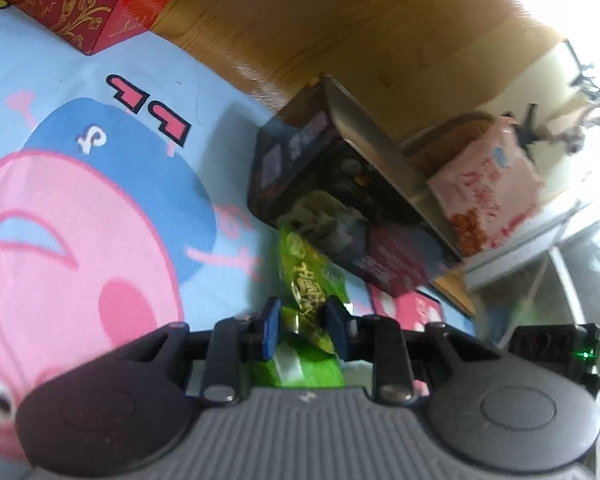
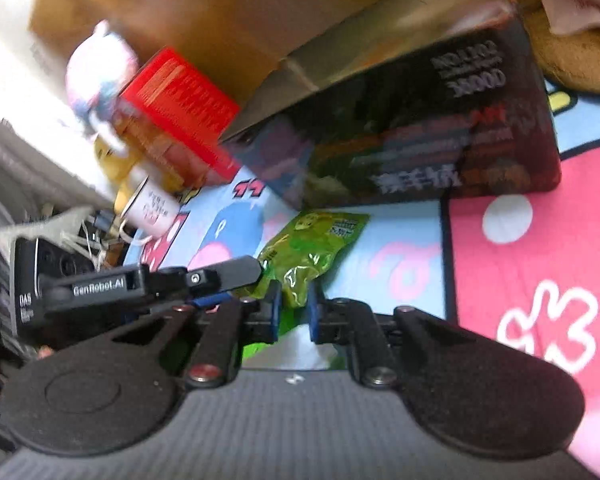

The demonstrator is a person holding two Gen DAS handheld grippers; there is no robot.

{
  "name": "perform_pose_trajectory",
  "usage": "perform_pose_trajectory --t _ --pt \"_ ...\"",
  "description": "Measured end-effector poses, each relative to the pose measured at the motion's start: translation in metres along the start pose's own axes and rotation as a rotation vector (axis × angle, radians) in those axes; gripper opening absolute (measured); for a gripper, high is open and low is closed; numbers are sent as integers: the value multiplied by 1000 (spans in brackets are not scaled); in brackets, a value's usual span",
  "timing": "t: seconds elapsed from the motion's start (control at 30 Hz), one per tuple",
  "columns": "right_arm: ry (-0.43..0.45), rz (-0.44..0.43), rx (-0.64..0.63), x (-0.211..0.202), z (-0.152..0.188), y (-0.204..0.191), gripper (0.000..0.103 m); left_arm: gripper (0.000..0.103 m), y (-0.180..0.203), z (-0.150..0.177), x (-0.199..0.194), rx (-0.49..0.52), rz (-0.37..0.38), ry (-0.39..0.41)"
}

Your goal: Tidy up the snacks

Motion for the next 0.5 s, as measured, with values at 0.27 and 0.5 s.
perform_pose_trajectory --t 0.27,0.5 --pt "76 -27 -121 -29 9 -29 15 25 26 -4 -35 65 59 64" --pt "275 27 -159 -59 -46 -26 15 32 91 -60 -4 235 46 121"
Point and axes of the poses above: each gripper's, at about its wrist camera, not at the fingertips, and x roughly the way its jaws point, y to its right, z to its underside, the point moved 4 cm from there along x, roughly the way its jaws point, and after that the axes turned 2 degrees about y, right-handed, at the moved point
